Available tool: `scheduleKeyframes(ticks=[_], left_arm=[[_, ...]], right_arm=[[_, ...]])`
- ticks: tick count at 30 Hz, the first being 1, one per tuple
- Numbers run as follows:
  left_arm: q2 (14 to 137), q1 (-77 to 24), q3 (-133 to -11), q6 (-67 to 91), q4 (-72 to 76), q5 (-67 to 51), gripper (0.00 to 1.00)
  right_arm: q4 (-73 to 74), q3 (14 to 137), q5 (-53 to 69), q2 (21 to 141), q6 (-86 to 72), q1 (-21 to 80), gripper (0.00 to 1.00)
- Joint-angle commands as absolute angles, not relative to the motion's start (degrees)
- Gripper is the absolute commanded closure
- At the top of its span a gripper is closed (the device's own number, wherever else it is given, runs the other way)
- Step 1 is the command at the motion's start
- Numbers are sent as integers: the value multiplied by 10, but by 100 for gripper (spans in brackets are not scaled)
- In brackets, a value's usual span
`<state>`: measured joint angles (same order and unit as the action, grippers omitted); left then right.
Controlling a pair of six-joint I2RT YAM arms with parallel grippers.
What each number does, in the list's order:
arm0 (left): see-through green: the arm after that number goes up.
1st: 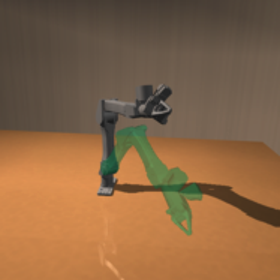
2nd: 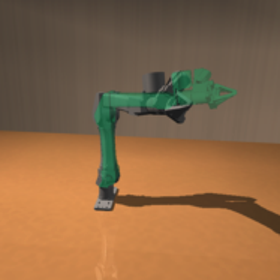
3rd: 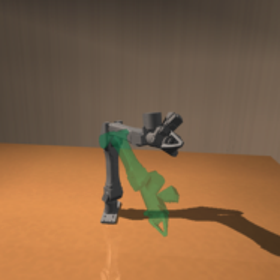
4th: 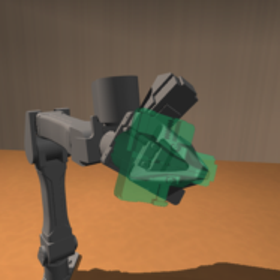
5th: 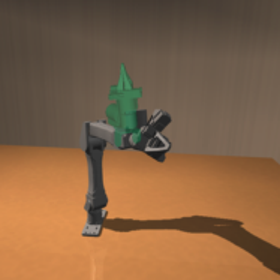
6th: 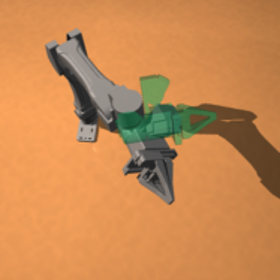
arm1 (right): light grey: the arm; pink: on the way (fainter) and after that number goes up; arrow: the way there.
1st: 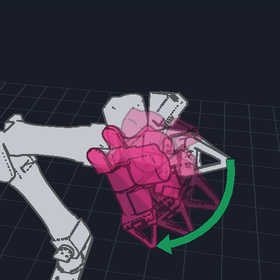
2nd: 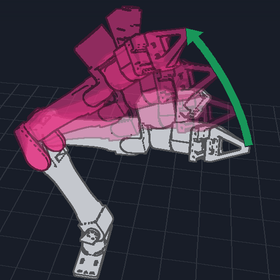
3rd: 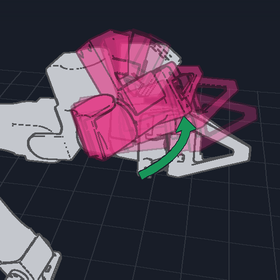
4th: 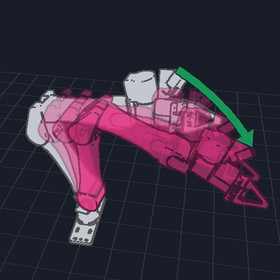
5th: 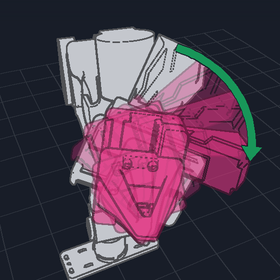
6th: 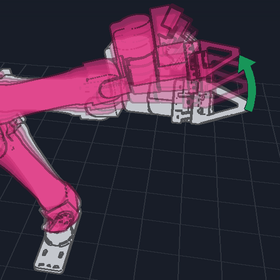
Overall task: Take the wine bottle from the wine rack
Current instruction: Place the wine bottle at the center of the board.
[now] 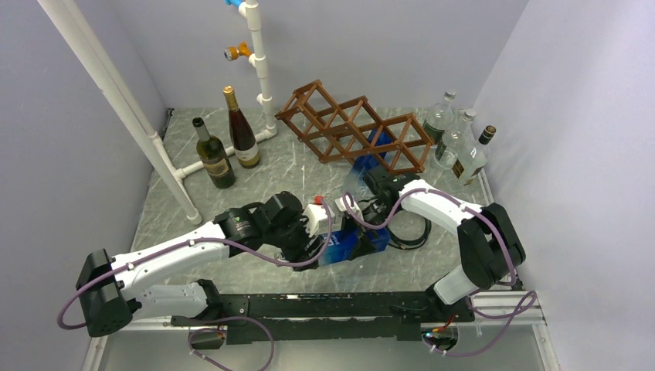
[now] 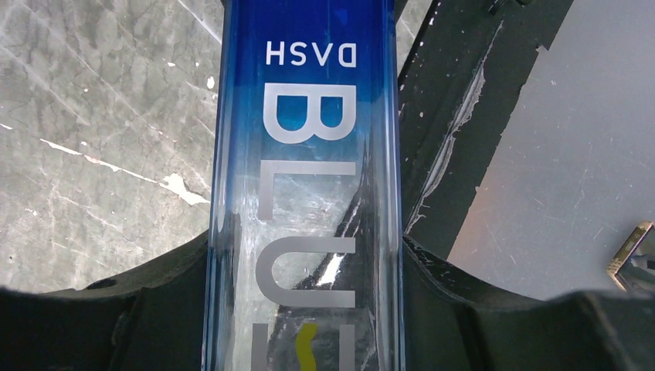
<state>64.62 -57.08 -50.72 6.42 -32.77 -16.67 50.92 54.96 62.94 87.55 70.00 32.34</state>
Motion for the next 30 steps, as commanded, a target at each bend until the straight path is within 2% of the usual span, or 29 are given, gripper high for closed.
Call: scheduleKeyframes(ticks=[1, 5, 8, 11, 18, 30], left_arm=[[621, -562, -532, 73, -147, -169, 52], [607, -555, -512, 94, -114, -176, 26], [593, -548, -495, 106, -92, -179, 12], [574, -541, -477, 116, -74, -180, 3], [512, -520, -447, 125, -50, -150, 1], [306, -504, -355, 123, 69, -44, 0]], right_arm=[[535, 574, 669, 874, 732, 333, 100], [536, 576, 679, 874, 728, 328, 100], [535, 576, 685, 872, 726, 324, 100], [534, 575, 688, 872, 724, 321, 100], [537, 577, 703, 867, 720, 304, 100], [536, 568, 776, 824, 703, 232, 100]])
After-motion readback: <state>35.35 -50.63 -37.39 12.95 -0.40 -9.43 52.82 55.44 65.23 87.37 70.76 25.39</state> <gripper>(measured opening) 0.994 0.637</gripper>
